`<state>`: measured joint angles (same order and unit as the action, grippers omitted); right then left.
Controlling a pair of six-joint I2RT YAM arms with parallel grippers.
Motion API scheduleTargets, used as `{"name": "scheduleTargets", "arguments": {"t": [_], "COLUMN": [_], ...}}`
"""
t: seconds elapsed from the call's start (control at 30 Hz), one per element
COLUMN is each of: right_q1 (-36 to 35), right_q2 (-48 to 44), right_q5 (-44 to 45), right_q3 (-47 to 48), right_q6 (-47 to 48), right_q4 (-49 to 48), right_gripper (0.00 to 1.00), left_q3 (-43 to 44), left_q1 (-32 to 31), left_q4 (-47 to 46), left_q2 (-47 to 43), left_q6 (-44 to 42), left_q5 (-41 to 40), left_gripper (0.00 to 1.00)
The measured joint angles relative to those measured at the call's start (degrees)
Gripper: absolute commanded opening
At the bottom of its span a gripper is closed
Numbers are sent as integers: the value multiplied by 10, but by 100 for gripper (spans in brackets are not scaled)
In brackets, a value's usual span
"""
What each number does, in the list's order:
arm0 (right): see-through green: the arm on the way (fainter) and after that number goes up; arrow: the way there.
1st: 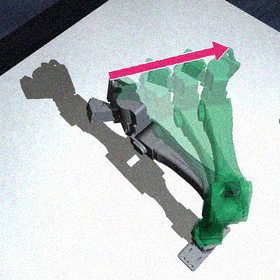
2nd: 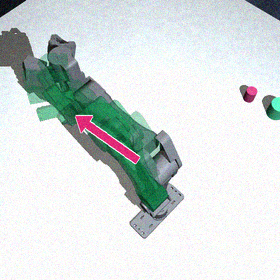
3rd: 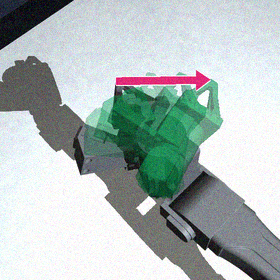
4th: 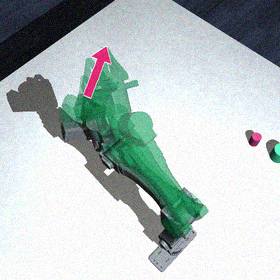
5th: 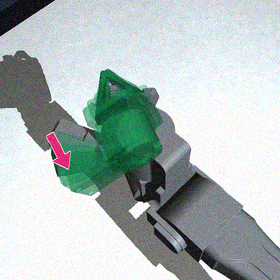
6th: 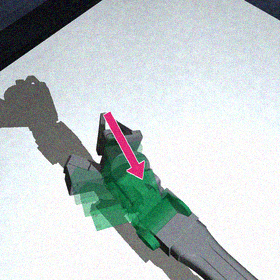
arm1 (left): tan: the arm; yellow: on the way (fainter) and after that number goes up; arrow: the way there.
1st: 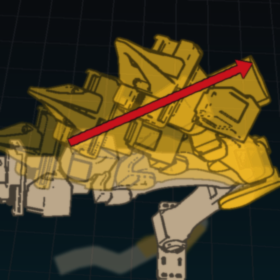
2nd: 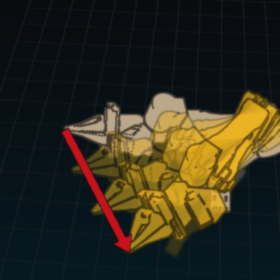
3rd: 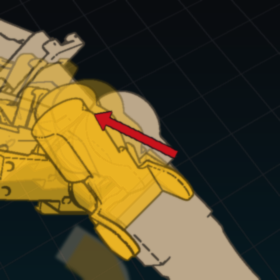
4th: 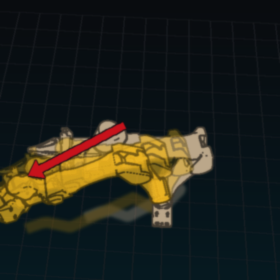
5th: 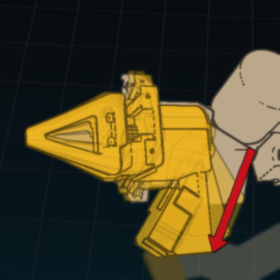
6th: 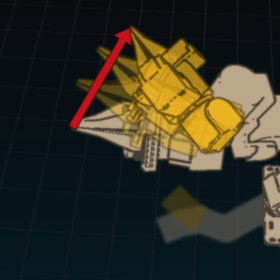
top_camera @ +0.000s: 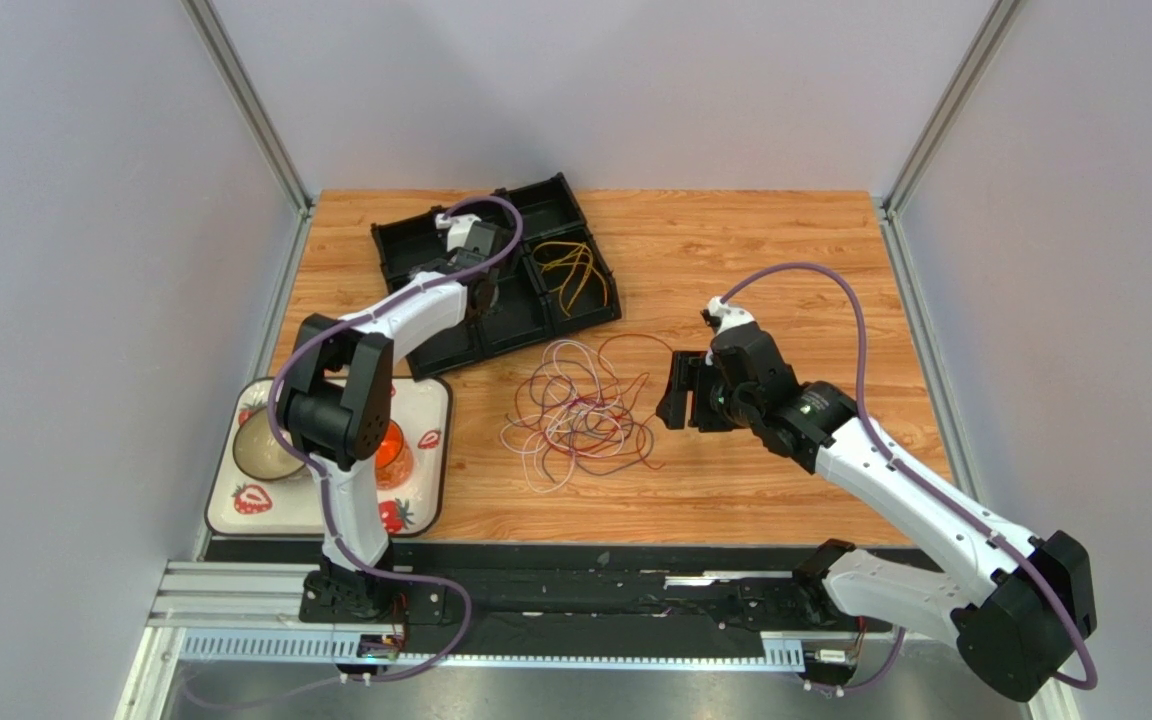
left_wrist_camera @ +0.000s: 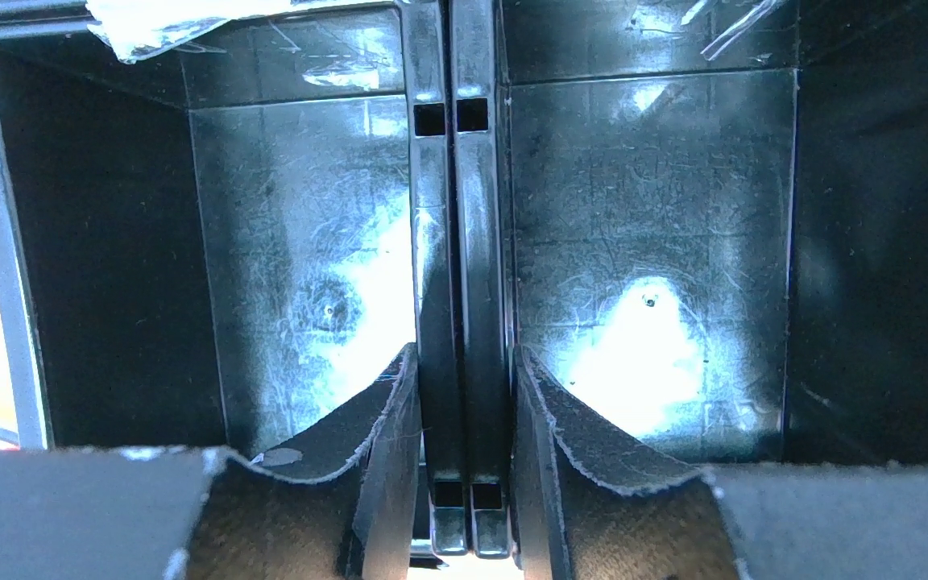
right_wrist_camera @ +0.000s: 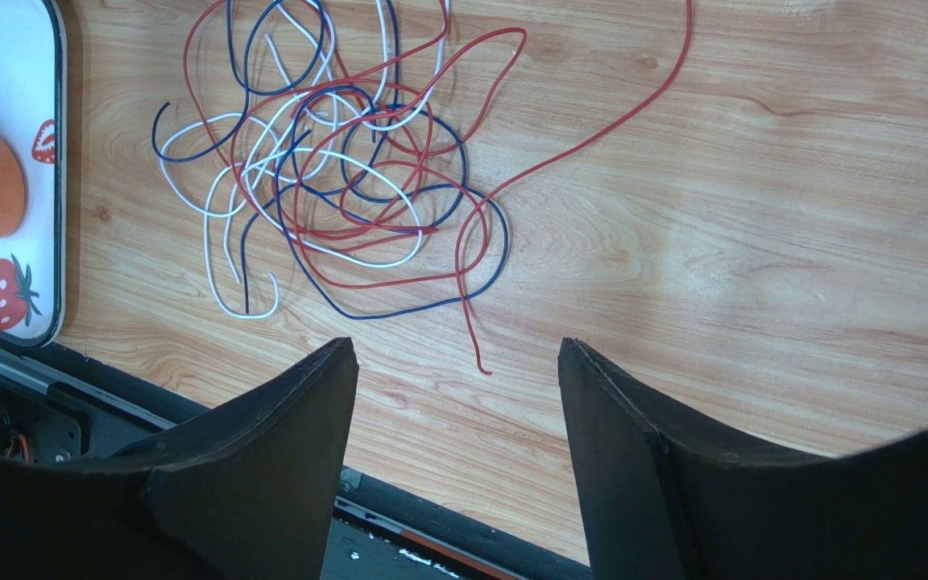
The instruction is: Untangle the cables
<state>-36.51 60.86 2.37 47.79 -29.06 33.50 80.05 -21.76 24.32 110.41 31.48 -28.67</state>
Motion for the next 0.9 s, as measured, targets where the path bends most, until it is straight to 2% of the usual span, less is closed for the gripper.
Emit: {"name": "scheduleTargets", "arguments": {"t": [0.13,0.5,0.77,0.9], "right_q1": [0,0,0,0], "right_q2": [0,6,13,19], "right_q5": [-1,-5,-8,-10], "right_q3": [-2,-2,-2,-2], "right_q6": [0,0,0,0], "right_q4": [1,1,0,1], "right_gripper": [66,66,66,66], "left_q3": [2,5,5,5], "left_q1": [1,0,-2,-1], "left_q4": [-14,-92,-110,-114], "left_q2": [5,18,22,22], "left_q6": [-25,-100,-128,-133], "left_q5": [11,81,102,104], "left_gripper": [15,8,16,26]}}
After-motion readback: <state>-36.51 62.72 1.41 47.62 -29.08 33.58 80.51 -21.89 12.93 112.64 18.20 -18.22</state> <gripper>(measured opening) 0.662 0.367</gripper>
